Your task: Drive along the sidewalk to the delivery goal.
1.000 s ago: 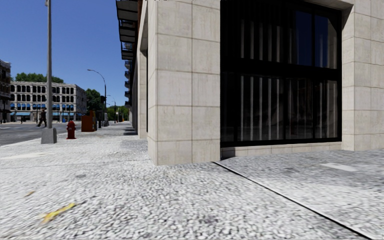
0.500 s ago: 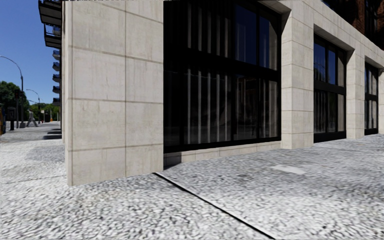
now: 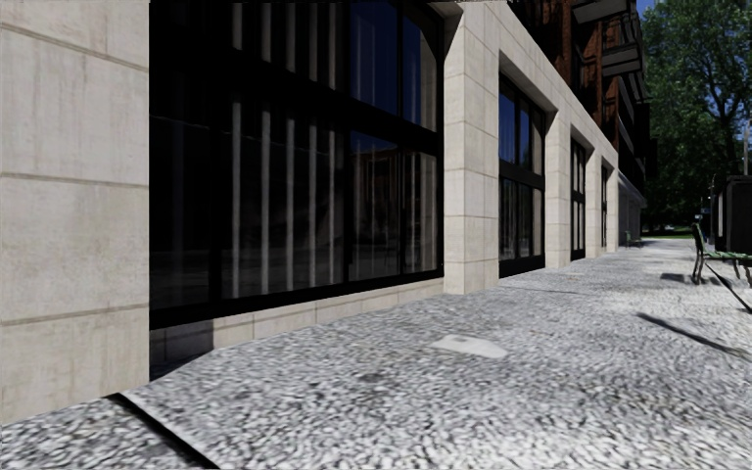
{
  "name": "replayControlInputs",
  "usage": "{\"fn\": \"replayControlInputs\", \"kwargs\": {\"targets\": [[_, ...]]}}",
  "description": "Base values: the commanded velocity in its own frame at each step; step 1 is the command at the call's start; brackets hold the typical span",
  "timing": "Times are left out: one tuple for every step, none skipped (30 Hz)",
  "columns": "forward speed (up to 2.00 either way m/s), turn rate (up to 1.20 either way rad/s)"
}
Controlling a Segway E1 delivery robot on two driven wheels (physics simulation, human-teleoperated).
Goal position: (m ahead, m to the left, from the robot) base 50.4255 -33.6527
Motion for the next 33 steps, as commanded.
{"fn": "replayControlInputs", "kwargs": {"targets": [[1.46, -0.67], [1.46, -0.67], [1.46, -0.67], [1.46, -0.67], [1.46, -0.67], [1.46, -0.67], [1.46, -0.67], [1.46, -0.67], [1.46, -0.67], [1.46, -0.67], [1.46, -0.67], [1.46, -0.67], [1.46, -0.58], [1.49, -0.27], [1.49, -0.05], [1.50, 0.00], [1.50, 0.00], [1.50, 0.00], [1.50, 0.00], [1.50, 0.00], [1.50, -0.16], [1.50, -0.27], [1.50, -0.27], [1.50, -0.29], [1.50, -0.29], [1.50, -0.30], [1.50, -0.30], [1.50, -0.30], [1.50, -0.30], [1.49, -0.30], [1.49, -0.30], [1.49, -0.30], [1.49, -0.31]]}}
